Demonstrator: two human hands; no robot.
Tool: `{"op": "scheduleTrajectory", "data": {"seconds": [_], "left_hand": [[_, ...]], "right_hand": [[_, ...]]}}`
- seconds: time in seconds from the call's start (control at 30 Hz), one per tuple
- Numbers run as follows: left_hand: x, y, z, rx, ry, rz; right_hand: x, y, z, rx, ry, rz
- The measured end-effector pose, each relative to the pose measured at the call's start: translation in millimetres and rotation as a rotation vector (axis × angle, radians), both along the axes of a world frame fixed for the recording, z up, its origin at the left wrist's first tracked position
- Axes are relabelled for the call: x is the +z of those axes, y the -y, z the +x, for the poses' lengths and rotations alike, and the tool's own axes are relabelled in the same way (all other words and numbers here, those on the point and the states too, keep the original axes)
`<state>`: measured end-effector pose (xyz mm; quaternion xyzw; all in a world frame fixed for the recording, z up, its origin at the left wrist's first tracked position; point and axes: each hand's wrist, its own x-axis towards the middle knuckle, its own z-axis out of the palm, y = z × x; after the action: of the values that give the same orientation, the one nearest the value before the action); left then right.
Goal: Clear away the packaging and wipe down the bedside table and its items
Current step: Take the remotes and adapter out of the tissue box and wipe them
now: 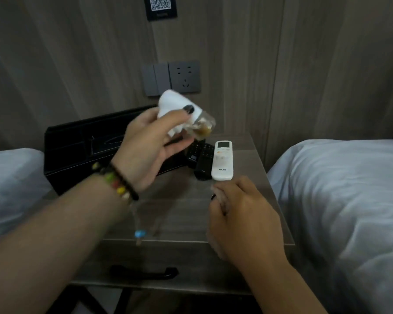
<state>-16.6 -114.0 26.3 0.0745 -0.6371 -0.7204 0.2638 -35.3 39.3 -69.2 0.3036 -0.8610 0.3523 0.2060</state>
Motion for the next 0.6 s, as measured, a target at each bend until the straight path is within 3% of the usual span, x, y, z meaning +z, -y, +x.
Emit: {"op": "scheduleTrajectory", "data": {"seconds": [0.27, 0.37, 0.6], "left_hand": [[8, 22, -152, 0.342, 0.406, -0.956], [-7, 33, -188, 0.392, 0.551, -1.069], [-46, 49, -224, 0.435, 0.686, -1.056]], "right_hand": [[3, -3, -5, 0.08, 0.16, 0.0], [8, -1, -12, 0.094, 0.208, -0.007], [17, 8, -30, 0.129, 0.288, 0.026]]}}
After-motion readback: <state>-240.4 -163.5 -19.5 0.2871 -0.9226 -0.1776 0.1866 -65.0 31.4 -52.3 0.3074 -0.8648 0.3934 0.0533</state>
